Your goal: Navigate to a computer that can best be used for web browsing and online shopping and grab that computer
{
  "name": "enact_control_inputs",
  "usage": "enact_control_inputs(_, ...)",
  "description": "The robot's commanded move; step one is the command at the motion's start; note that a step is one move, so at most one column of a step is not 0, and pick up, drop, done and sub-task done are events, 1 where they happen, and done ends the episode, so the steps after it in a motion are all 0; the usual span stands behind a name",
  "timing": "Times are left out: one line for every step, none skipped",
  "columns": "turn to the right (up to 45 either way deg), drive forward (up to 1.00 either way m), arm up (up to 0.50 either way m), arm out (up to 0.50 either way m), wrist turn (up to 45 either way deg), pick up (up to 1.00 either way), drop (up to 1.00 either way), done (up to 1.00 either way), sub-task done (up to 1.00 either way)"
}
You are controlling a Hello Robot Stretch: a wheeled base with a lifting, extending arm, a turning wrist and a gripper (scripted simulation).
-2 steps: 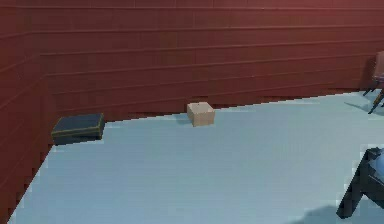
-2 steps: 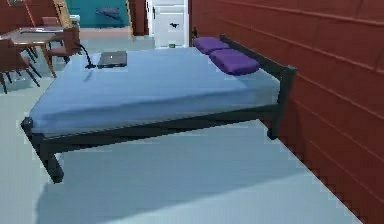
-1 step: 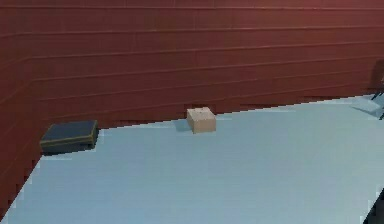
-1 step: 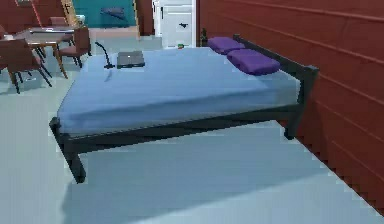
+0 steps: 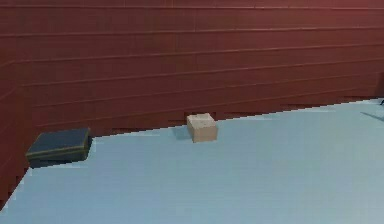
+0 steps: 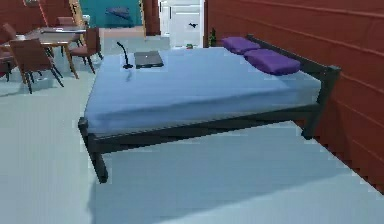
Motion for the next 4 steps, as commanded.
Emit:
enact_control_inputs(30.0, 0.00, 0.00, 0.00, 0.0, 0.00, 0.00, 0.00, 0.00)
enact_control_inputs(0.0, 0.90, 0.00, 0.00, 0.0, 0.00, 0.00, 0.00, 0.00)
enact_control_inputs(0.0, 0.75, 0.00, 0.00, 0.0, 0.00, 0.00, 0.00, 0.00)
enact_control_inputs(45.0, 0.00, 0.00, 0.00, 0.0, 0.00, 0.00, 0.00, 0.00)
